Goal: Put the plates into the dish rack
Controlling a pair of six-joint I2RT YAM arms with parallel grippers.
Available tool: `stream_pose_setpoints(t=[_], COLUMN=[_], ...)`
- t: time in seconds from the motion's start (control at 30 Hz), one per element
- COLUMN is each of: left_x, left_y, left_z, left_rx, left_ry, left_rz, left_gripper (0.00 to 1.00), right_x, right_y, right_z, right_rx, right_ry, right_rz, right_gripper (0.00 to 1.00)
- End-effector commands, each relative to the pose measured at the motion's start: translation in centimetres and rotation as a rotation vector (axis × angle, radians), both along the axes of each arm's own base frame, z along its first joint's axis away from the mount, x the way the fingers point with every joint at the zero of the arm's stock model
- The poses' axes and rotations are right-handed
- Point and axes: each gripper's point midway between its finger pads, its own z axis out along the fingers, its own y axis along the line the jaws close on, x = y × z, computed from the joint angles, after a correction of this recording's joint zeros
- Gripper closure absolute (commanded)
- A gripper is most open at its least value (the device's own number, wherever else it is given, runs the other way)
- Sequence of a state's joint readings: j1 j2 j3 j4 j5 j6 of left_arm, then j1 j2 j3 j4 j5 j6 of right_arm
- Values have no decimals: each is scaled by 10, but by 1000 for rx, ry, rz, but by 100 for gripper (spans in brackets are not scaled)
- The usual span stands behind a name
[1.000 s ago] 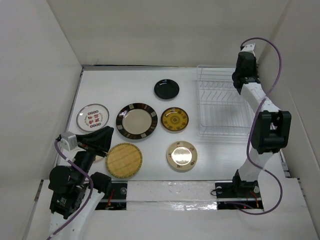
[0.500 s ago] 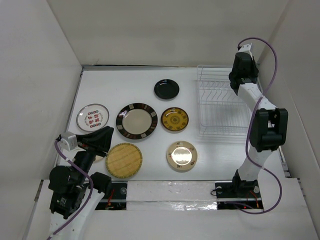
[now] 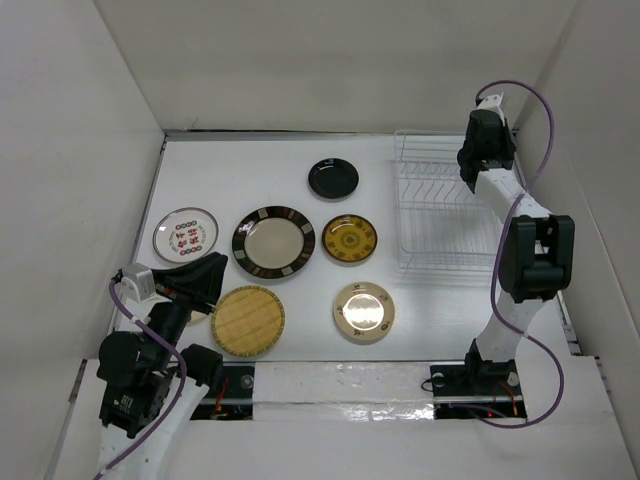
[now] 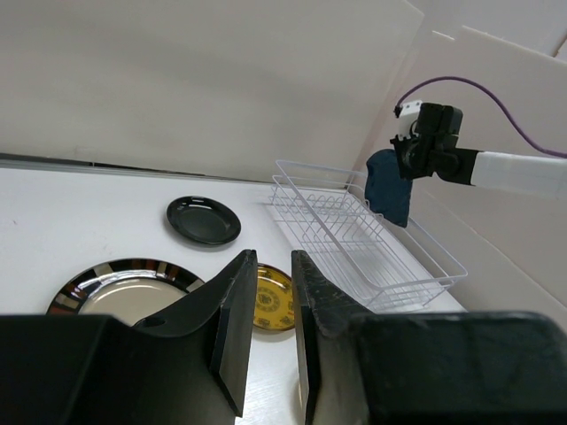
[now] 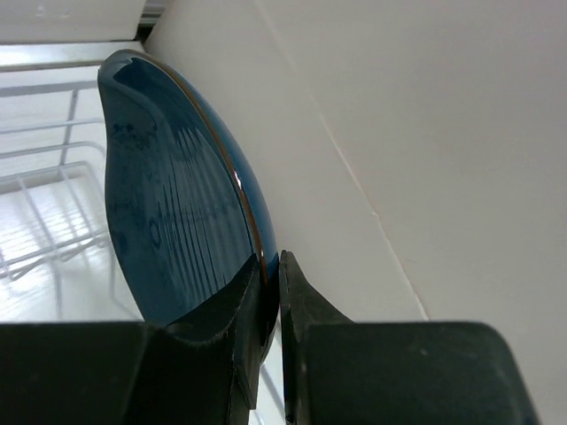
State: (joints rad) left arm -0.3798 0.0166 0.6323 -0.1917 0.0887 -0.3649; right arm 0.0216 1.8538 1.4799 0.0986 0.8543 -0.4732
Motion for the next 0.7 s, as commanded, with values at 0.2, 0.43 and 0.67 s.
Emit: stream_pose_setpoints(t=[0.2, 0.43, 0.67], left_x=[-4, -4, -4], left_y=[1, 1, 1], left_z=[10, 11, 10], left_rx=[-20, -21, -22], left_ry=[-44, -45, -42], left_rz=[-3, -3, -2], left_gripper=[80, 80, 80], right_x=[13, 17, 20], right_y=[16, 26, 37], right_z=[-14, -51, -74], right_rx=[25, 40, 18], right_ry=[-68, 9, 86], right_rz=[17, 64, 97], right_gripper=[100, 93, 91])
